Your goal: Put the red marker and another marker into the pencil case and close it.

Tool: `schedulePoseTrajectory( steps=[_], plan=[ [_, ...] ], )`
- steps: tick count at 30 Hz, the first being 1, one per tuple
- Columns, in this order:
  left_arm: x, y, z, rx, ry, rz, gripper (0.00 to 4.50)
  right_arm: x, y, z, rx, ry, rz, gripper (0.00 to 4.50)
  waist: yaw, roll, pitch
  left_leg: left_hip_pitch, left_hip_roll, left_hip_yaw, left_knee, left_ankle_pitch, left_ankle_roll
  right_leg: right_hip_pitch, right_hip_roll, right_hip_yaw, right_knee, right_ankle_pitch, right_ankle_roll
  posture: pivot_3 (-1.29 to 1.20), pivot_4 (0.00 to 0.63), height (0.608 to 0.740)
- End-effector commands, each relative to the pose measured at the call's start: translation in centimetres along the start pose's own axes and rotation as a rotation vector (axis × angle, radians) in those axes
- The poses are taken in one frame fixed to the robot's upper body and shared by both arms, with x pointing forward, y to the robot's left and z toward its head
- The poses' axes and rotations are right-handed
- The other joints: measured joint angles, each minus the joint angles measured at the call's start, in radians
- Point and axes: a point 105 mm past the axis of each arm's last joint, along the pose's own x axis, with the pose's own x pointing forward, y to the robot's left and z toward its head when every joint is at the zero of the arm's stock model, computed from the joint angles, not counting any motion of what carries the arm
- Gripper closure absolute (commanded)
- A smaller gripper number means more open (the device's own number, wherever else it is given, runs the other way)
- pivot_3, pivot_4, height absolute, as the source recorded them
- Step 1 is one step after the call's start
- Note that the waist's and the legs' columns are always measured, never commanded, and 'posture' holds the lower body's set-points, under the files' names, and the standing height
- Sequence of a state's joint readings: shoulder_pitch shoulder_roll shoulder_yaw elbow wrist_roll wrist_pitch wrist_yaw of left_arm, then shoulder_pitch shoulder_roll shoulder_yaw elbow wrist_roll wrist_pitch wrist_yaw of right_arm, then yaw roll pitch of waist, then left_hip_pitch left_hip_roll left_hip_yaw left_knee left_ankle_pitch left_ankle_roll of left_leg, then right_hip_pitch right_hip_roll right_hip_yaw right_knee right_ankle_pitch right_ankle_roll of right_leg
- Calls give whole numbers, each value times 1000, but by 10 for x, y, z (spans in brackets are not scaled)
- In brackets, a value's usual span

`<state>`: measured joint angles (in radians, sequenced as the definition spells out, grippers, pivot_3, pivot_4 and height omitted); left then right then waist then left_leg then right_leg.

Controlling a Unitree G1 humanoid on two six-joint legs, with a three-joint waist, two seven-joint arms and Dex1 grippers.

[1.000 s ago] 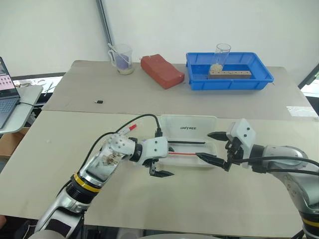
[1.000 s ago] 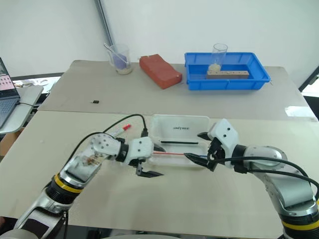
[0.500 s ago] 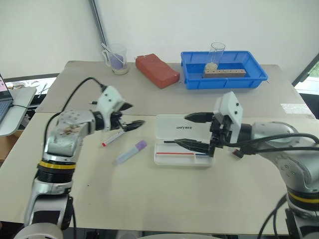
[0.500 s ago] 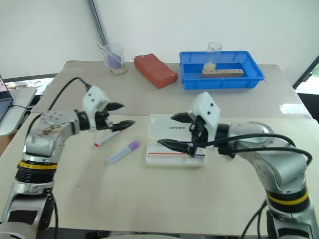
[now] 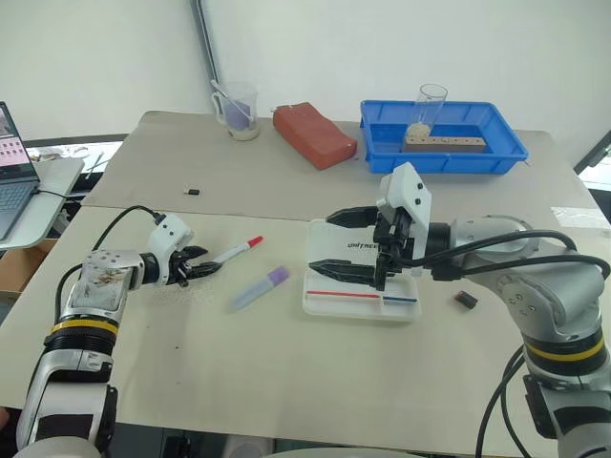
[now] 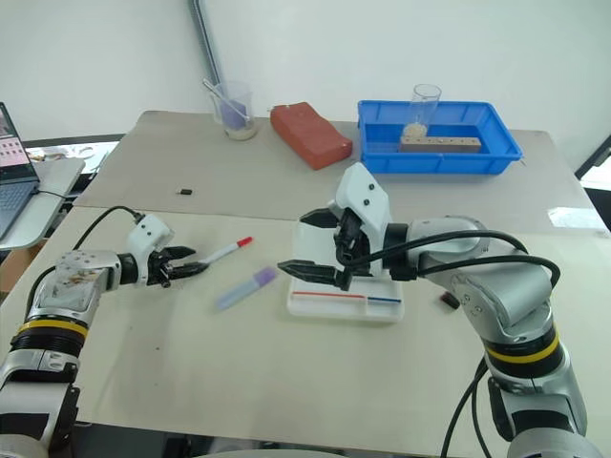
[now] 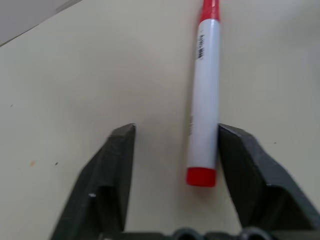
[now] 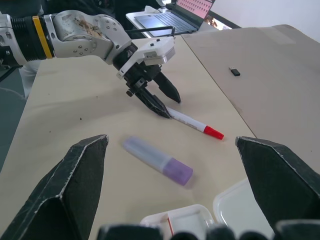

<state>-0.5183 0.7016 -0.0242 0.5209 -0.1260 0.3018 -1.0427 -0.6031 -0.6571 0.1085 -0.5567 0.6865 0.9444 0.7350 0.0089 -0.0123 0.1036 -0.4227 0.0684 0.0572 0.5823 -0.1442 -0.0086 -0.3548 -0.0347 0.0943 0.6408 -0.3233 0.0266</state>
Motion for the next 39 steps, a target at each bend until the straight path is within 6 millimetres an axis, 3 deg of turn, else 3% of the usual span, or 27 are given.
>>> schedulePoseTrajectory(
  steps=[1,2,5,8,10,15,18,23,26,29,34,39],
  plan=[
    [2,1,7,37,-18,-12,3862,-5,-1,8,-51,-24,-22,0,-1,0,0,0,0,0,0,0,0,0,0,0,1,0,-1,0,150,740],
    [2,1,8,37,-21,-12,4256,-6,-1,8,-52,-23,-25,0,-1,0,0,1,0,0,0,0,0,0,1,0,1,-1,-1,0,150,740],
    [2,1,13,51,-38,-14,4337,-7,-3,7,-54,-19,-33,0,-1,0,0,1,1,-1,0,0,0,0,1,0,1,-1,-1,0,150,740],
    [-7,11,46,97,-150,51,4337,-16,-6,0,-37,-3,-71,0,2,-1,0,1,0,-1,0,0,0,0,1,0,1,-1,-1,0,150,740],
    [-18,4,75,150,-240,20,4337,-27,-9,-13,-35,42,-104,0,5,-3,1,-1,0,-1,0,0,0,0,1,0,1,-1,-1,0,150,740],
    [-38,-45,126,400,-282,-176,4337,-57,-8,-44,-9,159,-161,0,-1,-3,1,0,0,0,0,0,0,1,0,0,0,-1,-1,0,150,740],
    [-34,-85,145,520,-292,-327,4337,-66,-5,-58,14,198,-178,0,-4,-1,1,1,0,0,0,0,0,2,1,0,0,-1,0,0,150,740],
    [3,-127,151,586,-313,-445,4337,-71,-3,-64,28,212,-199,0,-6,2,-1,2,0,-1,1,0,0,3,2,2,0,-2,1,0,150,740],
    [41,-148,133,615,-271,-478,4337,-74,-2,-65,30,224,-218,0,-6,3,-1,0,0,-3,6,-2,3,3,4,3,-1,-2,1,0,150,740],
    [63,-158,128,648,-247,-483,4337,-75,-2,-64,30,225,-231,0,-6,2,-1,-1,0,-4,8,-3,4,3,5,3,-1,-2,1,0,150,740],
    [87,-175,121,683,-199,-503,4337,-77,-4,-66,43,223,-265,0,-6,0,1,-2,0,-5,8,-3,4,3,5,4,-1,-2,1,0,150,740],
    [97,-180,107,703,-146,-509,4337,-75,-3,-69,56,218,-279,0,-8,-1,1,-2,0,-5,8,-3,4,3,6,5,0,-2,1,0,150,740]
  ],
)
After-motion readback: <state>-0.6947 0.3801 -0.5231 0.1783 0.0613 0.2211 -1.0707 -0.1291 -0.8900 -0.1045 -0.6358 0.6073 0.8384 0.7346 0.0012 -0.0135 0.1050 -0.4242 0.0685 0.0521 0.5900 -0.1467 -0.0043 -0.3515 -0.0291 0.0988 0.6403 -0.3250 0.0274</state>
